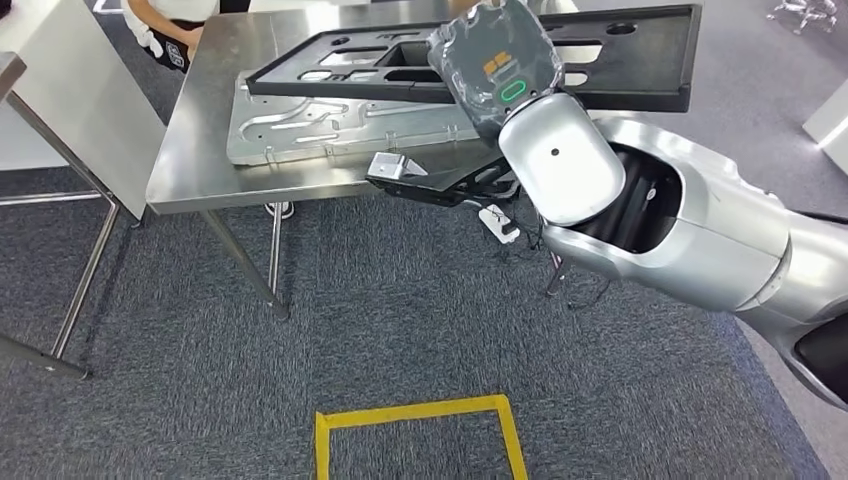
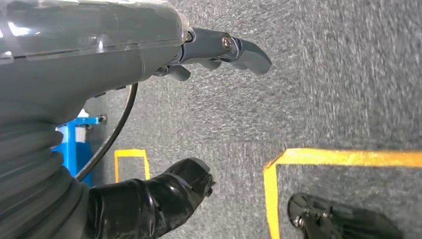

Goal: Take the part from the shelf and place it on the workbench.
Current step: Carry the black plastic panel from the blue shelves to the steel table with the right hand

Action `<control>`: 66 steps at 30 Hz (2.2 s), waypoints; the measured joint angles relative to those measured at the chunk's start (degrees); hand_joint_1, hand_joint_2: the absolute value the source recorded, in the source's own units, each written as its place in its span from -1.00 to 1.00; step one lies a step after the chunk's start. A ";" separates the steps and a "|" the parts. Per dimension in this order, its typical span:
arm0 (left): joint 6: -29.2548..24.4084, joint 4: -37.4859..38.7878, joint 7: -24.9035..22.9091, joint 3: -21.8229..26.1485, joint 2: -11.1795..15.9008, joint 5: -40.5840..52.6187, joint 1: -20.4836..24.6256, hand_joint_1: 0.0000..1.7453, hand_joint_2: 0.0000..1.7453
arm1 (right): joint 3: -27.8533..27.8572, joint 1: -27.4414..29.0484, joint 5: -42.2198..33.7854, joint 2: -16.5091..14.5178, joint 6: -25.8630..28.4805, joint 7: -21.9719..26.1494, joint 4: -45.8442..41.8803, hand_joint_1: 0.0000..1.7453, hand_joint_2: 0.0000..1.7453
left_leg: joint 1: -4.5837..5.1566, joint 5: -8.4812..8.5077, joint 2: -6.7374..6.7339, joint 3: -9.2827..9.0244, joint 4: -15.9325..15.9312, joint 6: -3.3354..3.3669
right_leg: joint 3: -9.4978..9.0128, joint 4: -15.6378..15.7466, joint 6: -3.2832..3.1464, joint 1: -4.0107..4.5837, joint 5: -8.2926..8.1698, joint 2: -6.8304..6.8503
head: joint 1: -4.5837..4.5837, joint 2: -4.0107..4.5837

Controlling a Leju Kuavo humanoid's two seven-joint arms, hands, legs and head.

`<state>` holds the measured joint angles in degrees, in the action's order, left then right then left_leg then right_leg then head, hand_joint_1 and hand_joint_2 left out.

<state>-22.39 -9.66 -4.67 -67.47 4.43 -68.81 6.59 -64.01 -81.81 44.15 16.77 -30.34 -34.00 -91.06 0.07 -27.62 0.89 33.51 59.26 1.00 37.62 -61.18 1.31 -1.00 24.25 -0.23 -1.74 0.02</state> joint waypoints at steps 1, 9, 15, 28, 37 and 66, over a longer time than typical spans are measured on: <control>0.00 0.00 0.02 0.00 0.00 0.00 0.04 -1.00 1.00 | -0.07 -0.02 0.01 -0.06 0.01 0.01 0.04 1.00 1.00 | 0.05 -0.08 0.03 0.08 0.06 -0.29 | -0.15 0.35 -0.26 0.12 0.22 -0.08 | -0.05 0.00; 0.22 0.00 -0.13 -0.01 -0.10 0.25 0.08 -1.00 1.00 | -0.52 0.13 0.27 -0.74 0.10 0.34 0.88 1.00 1.00 | -0.54 -5.19 -0.49 8.62 15.00 -2.30 | -2.07 1.49 -1.92 -0.12 1.06 -0.14 | -0.46 0.01; 0.36 0.00 -0.69 -0.02 -0.01 0.52 -0.01 -1.00 1.00 | -1.40 0.23 3.21 -3.43 2.65 2.28 3.96 1.00 1.00 | -0.35 3.78 -0.51 3.84 0.12 -1.59 | -3.30 1.52 -1.11 0.02 2.30 -0.56 | -0.41 0.01; 0.34 0.00 -0.35 -0.03 -0.01 0.83 0.08 -1.00 1.00 | -1.98 0.22 4.87 -7.00 3.26 3.79 8.45 1.00 1.00 | -0.03 1.29 -0.01 0.61 -0.62 0.92 | 2.33 -4.83 -1.00 0.60 0.98 -0.19 | -0.11 0.01; 0.80 -0.01 -0.63 -0.02 0.00 -0.03 -0.01 -1.00 1.00 | -1.73 -0.68 4.57 -7.67 2.14 3.92 8.78 1.00 1.00 | -0.27 -3.55 -0.33 4.21 7.56 -1.52 | -2.02 2.78 -2.55 0.52 -0.07 0.00 | -0.37 0.01; 0.75 -0.01 -0.36 -0.02 0.01 -0.35 -0.23 -1.00 1.00 | -1.33 -0.42 2.10 -7.56 2.45 3.12 9.23 1.00 1.00 | -0.29 -2.58 -0.59 2.19 4.15 -1.48 | -1.78 3.15 -2.46 0.49 -0.65 -0.39 | -0.37 0.01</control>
<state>-21.64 -9.67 -5.03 -67.49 4.44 -69.16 6.37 -65.34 -82.24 46.25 9.21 -27.89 -30.88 -81.82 -0.22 -30.20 0.30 35.70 63.41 -0.48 35.84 -58.04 -1.16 -0.51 23.60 -0.62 -2.11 0.02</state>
